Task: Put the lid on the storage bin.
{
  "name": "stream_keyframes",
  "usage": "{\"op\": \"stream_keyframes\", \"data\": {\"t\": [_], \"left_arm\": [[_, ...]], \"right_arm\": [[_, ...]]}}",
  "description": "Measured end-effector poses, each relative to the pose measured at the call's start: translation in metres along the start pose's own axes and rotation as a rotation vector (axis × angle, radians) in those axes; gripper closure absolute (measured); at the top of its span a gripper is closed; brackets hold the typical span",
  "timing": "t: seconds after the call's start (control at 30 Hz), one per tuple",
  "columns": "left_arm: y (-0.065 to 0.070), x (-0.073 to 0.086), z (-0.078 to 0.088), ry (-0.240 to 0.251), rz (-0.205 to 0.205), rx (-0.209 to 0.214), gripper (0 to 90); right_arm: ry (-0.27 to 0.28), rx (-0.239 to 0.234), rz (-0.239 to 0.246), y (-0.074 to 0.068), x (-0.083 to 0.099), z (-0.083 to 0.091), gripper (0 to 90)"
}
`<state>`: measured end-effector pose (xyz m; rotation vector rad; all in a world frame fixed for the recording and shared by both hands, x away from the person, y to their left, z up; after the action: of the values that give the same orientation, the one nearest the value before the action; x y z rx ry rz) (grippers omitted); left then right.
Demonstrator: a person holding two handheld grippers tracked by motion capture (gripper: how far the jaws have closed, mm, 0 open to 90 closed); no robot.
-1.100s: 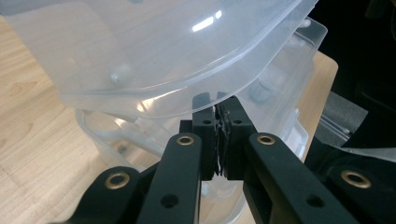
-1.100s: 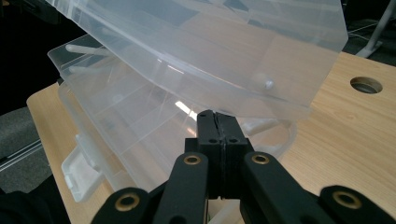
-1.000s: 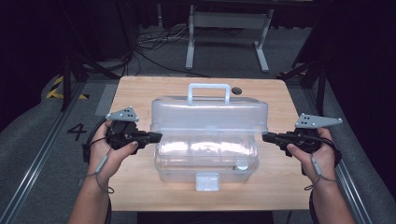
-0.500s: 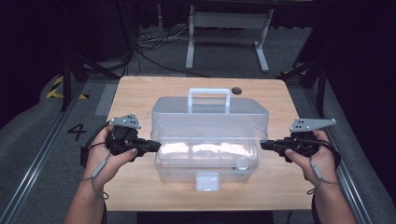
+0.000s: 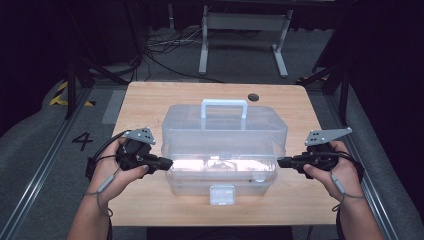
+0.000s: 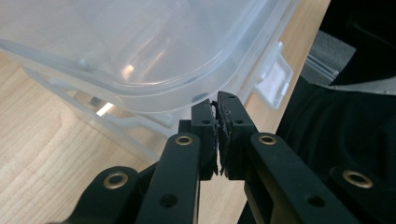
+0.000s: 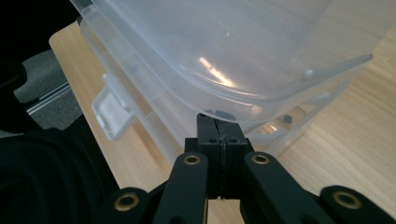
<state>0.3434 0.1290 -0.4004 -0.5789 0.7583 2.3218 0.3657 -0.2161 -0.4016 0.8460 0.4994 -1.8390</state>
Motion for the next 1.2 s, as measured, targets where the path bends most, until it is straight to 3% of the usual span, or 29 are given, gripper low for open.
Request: {"op": "stream_keyframes", "data": {"t": [0.67, 1.13, 1.2], "left_arm": [[0.001, 0.019, -0.004, -0.146, -0.051, 0.006, 83.6], [-0.005, 0.029, -0.013, -0.222, -0.04, 0.008, 82.6], [-0.006, 0.03, -0.015, -0.23, -0.039, 0.01, 82.6]], "right_arm": [[-0.159, -0.072, 0.024, -0.01, 0.018, -0.007, 90.0], [-0.326, -0.116, 0.04, -0.011, 0.044, -0.02, 90.0], [-0.322, -0.117, 0.031, -0.011, 0.045, -0.021, 90.0]]}}
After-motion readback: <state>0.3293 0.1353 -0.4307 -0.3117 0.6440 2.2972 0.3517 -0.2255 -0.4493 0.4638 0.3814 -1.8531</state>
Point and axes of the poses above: each handheld gripper's, and its own axes: z roughly backward along the jaws, x roughly out of its underside, y roughly to its right, the point moved 9 cm from there along -z, roughly forward along the jaws, and after that the axes turned 15 degrees about z, right-handed, at the moved point
